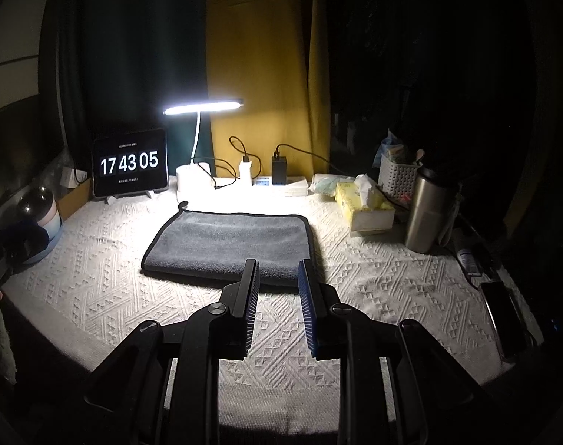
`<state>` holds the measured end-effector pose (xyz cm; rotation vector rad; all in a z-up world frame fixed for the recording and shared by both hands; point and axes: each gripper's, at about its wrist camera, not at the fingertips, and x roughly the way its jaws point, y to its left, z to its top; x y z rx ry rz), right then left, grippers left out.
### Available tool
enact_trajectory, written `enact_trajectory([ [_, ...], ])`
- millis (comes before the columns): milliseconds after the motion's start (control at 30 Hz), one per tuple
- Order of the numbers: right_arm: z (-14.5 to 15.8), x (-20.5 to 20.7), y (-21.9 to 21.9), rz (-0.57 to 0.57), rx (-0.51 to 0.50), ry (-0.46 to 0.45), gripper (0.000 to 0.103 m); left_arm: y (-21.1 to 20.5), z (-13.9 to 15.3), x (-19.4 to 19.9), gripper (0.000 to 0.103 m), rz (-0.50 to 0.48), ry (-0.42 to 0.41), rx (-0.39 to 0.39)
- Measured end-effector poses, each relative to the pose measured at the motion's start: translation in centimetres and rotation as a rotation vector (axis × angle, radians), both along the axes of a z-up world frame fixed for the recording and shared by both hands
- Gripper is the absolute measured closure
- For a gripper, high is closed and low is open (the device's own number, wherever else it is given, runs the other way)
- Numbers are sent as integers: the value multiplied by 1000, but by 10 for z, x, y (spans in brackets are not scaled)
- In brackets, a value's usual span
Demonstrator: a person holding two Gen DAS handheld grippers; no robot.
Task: Fold towel
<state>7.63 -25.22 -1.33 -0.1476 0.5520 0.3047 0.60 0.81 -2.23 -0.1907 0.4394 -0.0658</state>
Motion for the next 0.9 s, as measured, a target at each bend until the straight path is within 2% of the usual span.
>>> enact_trajectory([
  [367,18,-26,-3,-3,6,-58,79,-4,18,-22,19,23,-65,1],
  [467,23,-33,-4,-4,8,-76,68,-5,23,-27,18,42,-80,18],
  [567,30,-40,-6,-5,11,-97,67,-3,28,-34,9,42,-101,15],
  [767,42,-53,-5,-3,7,-134,65,5,40,-45,8,77,-126,11],
  [900,48,-59,-7,-6,9,-154,57,8,47,-53,8,125,-149,30],
])
